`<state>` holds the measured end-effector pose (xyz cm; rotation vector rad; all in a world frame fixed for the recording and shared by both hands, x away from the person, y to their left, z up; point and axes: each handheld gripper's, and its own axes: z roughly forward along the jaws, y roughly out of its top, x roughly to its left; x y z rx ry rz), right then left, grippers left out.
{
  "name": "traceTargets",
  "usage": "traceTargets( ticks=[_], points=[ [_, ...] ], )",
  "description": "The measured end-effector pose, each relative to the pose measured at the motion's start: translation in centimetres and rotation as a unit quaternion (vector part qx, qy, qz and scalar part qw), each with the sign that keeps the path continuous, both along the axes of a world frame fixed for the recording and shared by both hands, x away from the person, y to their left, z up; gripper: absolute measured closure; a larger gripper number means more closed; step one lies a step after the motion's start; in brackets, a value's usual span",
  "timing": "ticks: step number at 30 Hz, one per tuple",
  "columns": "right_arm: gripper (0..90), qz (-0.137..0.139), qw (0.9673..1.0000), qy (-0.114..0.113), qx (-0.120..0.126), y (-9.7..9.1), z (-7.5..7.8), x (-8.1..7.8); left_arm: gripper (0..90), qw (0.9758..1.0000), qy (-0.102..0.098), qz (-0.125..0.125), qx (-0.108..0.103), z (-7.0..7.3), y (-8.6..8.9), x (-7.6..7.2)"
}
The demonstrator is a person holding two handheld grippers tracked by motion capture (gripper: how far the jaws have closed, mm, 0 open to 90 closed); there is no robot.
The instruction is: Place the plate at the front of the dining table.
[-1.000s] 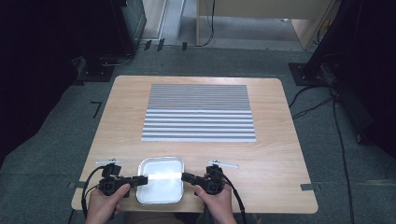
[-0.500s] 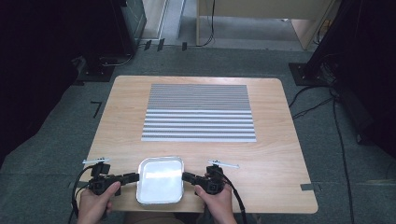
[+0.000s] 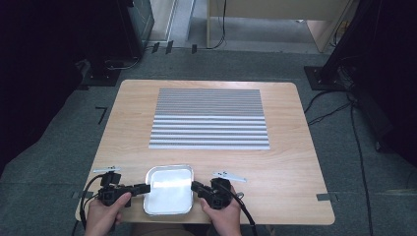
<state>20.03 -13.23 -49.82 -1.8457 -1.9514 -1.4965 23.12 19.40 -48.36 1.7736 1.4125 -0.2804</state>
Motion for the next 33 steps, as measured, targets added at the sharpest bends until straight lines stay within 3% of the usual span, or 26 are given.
traceTargets(
  ticks=[3,7,12,19,20,26,33],
  points=[
    [86.5,-0.008,0.9996,-0.014,-0.023,0.5,0.1,-0.3,66.4,1.0000,-0.001,0.000,-0.001,0.0,0.0,0.0],
    [86.7,-0.031,0.9967,-0.037,-0.065,1.5,0.3,-0.9,66.5,1.0000,-0.001,0.000,-0.002,0.0,0.0,0.0],
    [86.4,-0.057,0.9883,-0.070,-0.123,3.0,0.3,-1.7,66.6,1.0000,-0.002,-0.003,-0.004,0.0,-0.1,0.0],
    [85.4,-0.067,0.9828,-0.074,-0.155,4.0,-0.2,-2.1,66.7,0.9999,-0.001,-0.007,-0.007,0.0,-0.4,0.0],
    [86.3,-0.074,0.9787,-0.085,-0.172,4.4,-0.3,-2.4,66.7,0.9999,-0.001,-0.010,-0.007,-0.1,-0.5,0.0],
    [88.4,-0.100,0.9741,-0.091,-0.181,4.9,-0.4,-2.7,66.4,0.9999,-0.002,-0.012,-0.005,-0.1,-0.6,-0.1],
    [89.8,-0.129,0.9749,-0.090,-0.158,4.8,-0.4,-2.9,65.7,0.9999,-0.006,-0.007,-0.006,0.0,-0.5,-0.1]
  ],
)
